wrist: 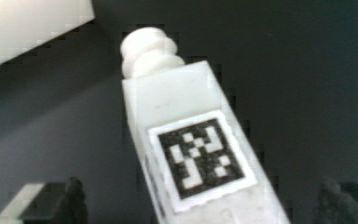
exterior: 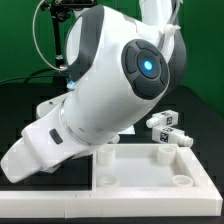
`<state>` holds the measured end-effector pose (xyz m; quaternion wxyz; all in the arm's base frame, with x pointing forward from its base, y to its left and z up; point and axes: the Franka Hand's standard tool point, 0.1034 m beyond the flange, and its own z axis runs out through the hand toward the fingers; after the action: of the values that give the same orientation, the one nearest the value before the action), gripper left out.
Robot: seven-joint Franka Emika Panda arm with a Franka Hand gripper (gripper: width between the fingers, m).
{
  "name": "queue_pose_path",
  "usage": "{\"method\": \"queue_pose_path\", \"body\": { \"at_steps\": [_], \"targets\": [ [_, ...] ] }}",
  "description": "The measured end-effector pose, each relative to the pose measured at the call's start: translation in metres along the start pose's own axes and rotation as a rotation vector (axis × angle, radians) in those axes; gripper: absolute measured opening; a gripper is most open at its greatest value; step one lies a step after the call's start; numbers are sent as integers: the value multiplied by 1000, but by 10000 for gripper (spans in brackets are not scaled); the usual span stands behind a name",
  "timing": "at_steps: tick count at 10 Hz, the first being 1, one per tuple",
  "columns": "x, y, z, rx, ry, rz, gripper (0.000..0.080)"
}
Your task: Assemble one leg
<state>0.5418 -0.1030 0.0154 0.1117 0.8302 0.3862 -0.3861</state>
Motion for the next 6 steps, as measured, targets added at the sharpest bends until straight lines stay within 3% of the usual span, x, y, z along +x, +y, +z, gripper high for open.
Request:
{"method": "queue_pose_path", "body": {
  "at_steps": [3, 5, 6],
  "targets": [
    [-2, 6, 6, -3, 21, -28, 649],
    [-1, 6, 6, -3, 21, -28, 358],
    [-1, 6, 6, -3, 20, -28, 358]
  ]
}}
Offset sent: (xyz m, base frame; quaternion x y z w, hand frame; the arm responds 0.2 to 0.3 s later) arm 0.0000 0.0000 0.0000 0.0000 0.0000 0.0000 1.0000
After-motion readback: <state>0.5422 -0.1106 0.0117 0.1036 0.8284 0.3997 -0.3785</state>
